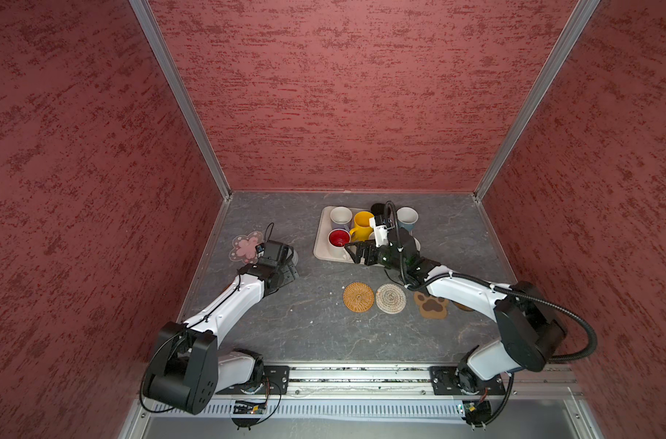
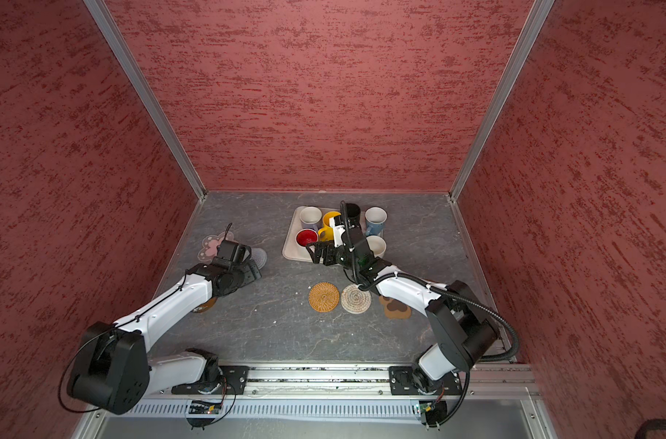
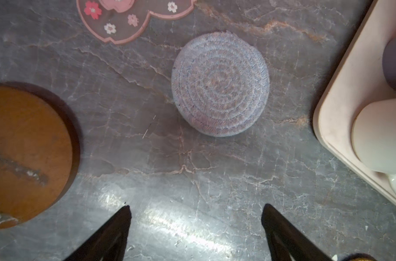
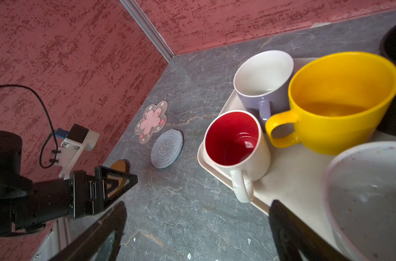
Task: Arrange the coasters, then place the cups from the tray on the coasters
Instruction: 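Move the left gripper over the grey woven coaster beside the flower coaster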
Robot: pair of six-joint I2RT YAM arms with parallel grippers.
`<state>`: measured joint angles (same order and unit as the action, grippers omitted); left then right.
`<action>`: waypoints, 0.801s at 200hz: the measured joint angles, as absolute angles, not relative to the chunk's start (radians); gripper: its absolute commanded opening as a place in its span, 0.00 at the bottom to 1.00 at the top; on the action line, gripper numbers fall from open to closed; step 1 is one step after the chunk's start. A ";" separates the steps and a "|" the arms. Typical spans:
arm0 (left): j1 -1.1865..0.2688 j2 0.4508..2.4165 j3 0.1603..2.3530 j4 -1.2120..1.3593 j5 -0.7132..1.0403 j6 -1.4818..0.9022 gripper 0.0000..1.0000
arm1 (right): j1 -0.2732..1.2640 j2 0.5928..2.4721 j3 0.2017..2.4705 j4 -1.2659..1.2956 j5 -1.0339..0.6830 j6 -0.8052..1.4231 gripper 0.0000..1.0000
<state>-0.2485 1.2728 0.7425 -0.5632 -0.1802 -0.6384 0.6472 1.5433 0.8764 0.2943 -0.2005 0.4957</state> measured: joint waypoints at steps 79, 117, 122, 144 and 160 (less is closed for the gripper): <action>-0.209 1.409 0.891 -0.565 -0.154 -0.586 0.92 | 0.647 1.494 0.702 0.390 -0.212 0.497 0.99; -0.200 1.456 0.970 -0.597 -0.134 -0.570 0.88 | 0.647 1.389 0.617 0.430 -0.170 0.496 0.99; -0.200 1.460 0.977 -0.599 -0.131 -0.568 0.87 | 0.647 1.380 0.617 0.437 -0.166 0.496 0.99; -0.197 1.472 1.010 -0.622 -0.110 -0.564 0.83 | 0.647 1.341 0.606 0.476 -0.156 0.498 0.99; -0.192 1.484 1.034 -0.640 -0.104 -0.562 0.82 | 0.647 1.322 0.597 0.493 -0.155 0.503 0.99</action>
